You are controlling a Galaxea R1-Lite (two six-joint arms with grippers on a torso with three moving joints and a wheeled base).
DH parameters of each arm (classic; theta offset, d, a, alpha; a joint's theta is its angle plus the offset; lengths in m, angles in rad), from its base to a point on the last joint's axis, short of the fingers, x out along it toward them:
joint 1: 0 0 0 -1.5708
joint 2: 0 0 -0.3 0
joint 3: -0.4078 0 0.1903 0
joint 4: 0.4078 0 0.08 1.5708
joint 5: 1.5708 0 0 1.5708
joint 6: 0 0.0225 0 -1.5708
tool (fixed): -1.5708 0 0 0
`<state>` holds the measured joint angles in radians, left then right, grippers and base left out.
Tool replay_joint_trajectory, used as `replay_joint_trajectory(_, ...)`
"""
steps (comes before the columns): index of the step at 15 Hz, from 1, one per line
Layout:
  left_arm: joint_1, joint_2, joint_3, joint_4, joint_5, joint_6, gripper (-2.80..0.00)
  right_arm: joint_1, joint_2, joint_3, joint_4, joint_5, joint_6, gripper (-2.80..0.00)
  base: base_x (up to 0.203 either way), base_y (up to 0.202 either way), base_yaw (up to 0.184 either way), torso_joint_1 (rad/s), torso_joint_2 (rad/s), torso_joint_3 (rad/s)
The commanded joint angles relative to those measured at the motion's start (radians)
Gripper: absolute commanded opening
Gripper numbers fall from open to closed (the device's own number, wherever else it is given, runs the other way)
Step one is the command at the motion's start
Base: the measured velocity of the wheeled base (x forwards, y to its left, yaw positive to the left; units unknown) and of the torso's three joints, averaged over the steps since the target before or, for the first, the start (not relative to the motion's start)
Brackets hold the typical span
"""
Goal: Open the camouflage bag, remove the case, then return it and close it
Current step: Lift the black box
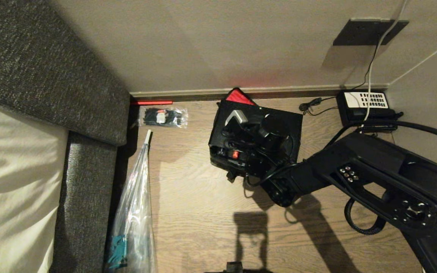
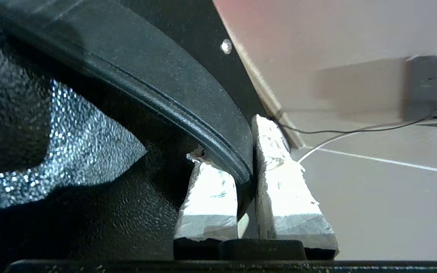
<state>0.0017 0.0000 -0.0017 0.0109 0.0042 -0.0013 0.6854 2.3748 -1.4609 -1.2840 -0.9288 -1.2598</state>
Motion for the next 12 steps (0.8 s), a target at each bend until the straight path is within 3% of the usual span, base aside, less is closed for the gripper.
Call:
replay_joint_trajectory(1, 0.0, 0.0, 0.0, 0.0, 0.0, 0.0, -2.8, 0.012, -0.044, 0.009, -0.008, -0.005, -0.005, -2.8, 0.0, 0.0, 0.0, 0.0, 0.0, 0.0)
replay_joint_trajectory(12, 0.0, 0.0, 0.0, 0.0, 0.0, 0.0, -2.8, 0.019, -0.108, 0.036, 0.009, -0.005, -0.006, -2.8, 0.0, 0.0, 0.0, 0.0, 0.0, 0.0)
